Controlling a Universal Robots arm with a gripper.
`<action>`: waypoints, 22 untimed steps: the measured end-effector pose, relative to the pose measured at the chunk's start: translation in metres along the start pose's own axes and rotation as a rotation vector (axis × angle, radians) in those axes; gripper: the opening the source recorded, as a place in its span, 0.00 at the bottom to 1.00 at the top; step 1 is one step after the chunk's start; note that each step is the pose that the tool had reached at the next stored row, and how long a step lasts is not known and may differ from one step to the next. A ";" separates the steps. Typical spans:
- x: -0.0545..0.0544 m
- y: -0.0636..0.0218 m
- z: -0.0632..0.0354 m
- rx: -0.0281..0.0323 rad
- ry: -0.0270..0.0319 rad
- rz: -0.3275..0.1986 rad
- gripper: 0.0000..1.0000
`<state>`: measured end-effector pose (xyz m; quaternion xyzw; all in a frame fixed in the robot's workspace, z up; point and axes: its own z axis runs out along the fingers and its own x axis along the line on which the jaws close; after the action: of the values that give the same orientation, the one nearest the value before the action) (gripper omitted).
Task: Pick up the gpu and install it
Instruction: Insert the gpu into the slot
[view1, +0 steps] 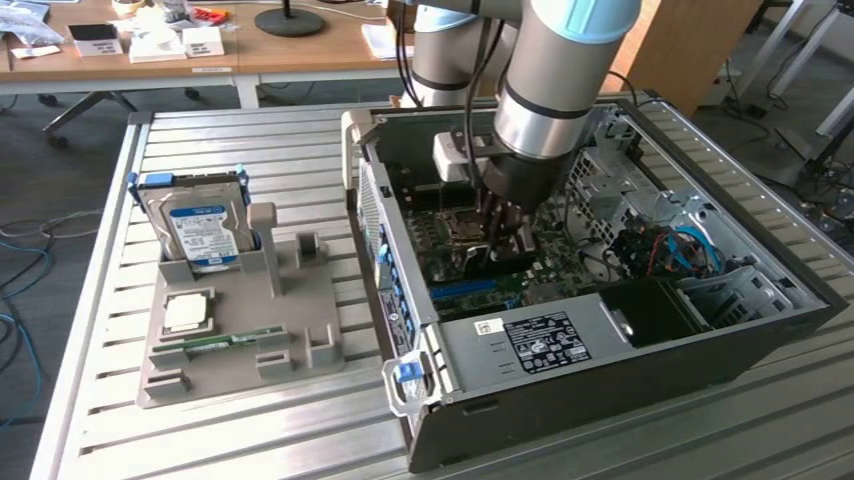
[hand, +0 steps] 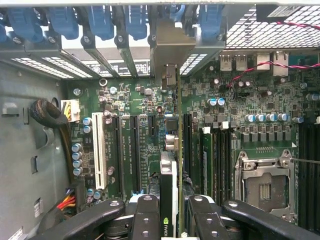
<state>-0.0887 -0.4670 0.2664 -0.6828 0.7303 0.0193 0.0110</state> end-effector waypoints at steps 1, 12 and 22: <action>0.000 0.0002 0.0001 0.0000 0.0000 0.000 0.27; 0.000 0.0017 0.0002 0.0000 0.0000 0.000 0.27; 0.000 0.0030 0.0004 0.0001 -0.0001 0.000 0.27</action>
<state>-0.0917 -0.4665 0.2660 -0.6829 0.7302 0.0193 0.0110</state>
